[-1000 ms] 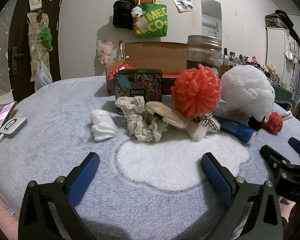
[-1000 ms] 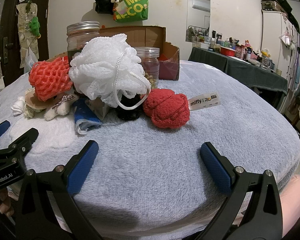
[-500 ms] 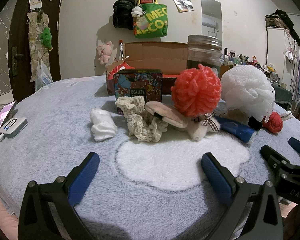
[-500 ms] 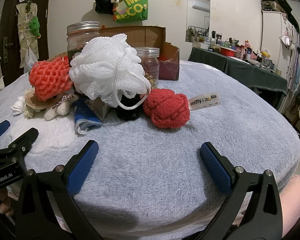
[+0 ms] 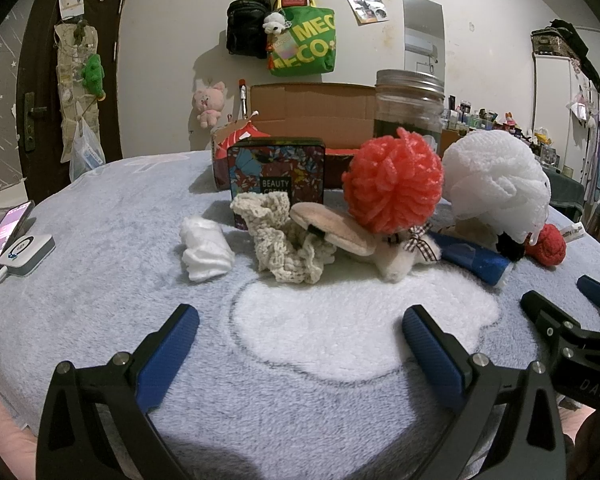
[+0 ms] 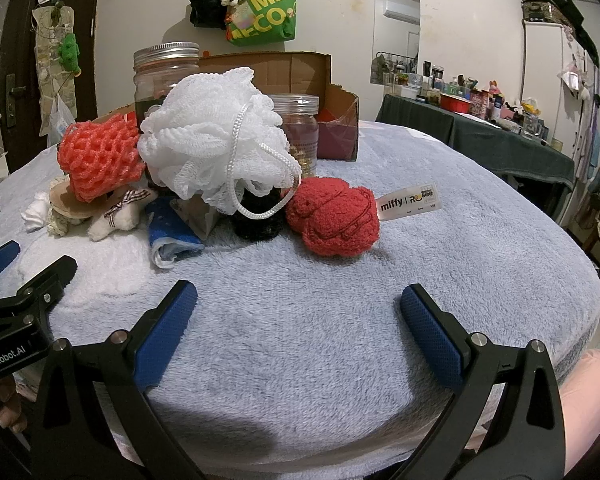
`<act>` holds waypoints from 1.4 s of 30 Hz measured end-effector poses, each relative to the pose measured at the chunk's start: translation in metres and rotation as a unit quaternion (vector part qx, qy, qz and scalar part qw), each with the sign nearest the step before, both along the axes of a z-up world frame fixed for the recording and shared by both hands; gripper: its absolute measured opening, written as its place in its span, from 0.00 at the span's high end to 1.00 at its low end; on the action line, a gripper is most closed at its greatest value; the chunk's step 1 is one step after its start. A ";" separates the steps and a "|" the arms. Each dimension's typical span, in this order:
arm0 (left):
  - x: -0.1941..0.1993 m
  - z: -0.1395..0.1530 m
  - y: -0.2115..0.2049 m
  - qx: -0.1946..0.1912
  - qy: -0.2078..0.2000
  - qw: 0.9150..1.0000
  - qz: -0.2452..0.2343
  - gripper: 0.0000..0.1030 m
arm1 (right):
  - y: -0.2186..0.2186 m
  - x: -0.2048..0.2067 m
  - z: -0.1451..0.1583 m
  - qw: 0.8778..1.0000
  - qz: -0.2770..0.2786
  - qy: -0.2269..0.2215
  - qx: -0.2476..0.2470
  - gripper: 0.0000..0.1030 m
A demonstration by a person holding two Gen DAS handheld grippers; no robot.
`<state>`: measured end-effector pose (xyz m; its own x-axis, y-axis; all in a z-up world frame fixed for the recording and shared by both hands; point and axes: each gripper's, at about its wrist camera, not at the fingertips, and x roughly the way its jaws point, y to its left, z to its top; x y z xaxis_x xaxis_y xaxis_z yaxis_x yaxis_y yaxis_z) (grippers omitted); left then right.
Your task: Organize soft objects
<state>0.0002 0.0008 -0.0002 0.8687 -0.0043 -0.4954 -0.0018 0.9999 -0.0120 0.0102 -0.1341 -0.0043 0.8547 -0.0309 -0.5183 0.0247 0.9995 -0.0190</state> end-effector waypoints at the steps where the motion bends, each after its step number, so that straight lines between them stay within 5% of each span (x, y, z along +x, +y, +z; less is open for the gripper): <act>1: 0.000 0.000 0.000 0.000 0.000 1.000 0.000 0.00 | 0.000 0.000 0.000 1.000 0.000 0.000 0.000 0.00; 17: 0.005 -0.008 0.001 -0.005 0.008 1.000 -0.005 0.00 | -0.001 0.003 0.002 1.000 0.008 0.009 0.004 0.00; 42: 0.026 0.072 0.013 -0.030 -0.003 0.997 -0.074 0.00 | -0.026 0.021 0.071 0.997 0.055 -0.028 0.046 0.00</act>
<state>0.0266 0.0142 0.0719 0.8594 -0.1628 -0.4848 0.1465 0.9866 -0.0716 0.0312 -0.1605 0.0667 0.8784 0.1099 -0.4650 -0.0861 0.9937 0.0721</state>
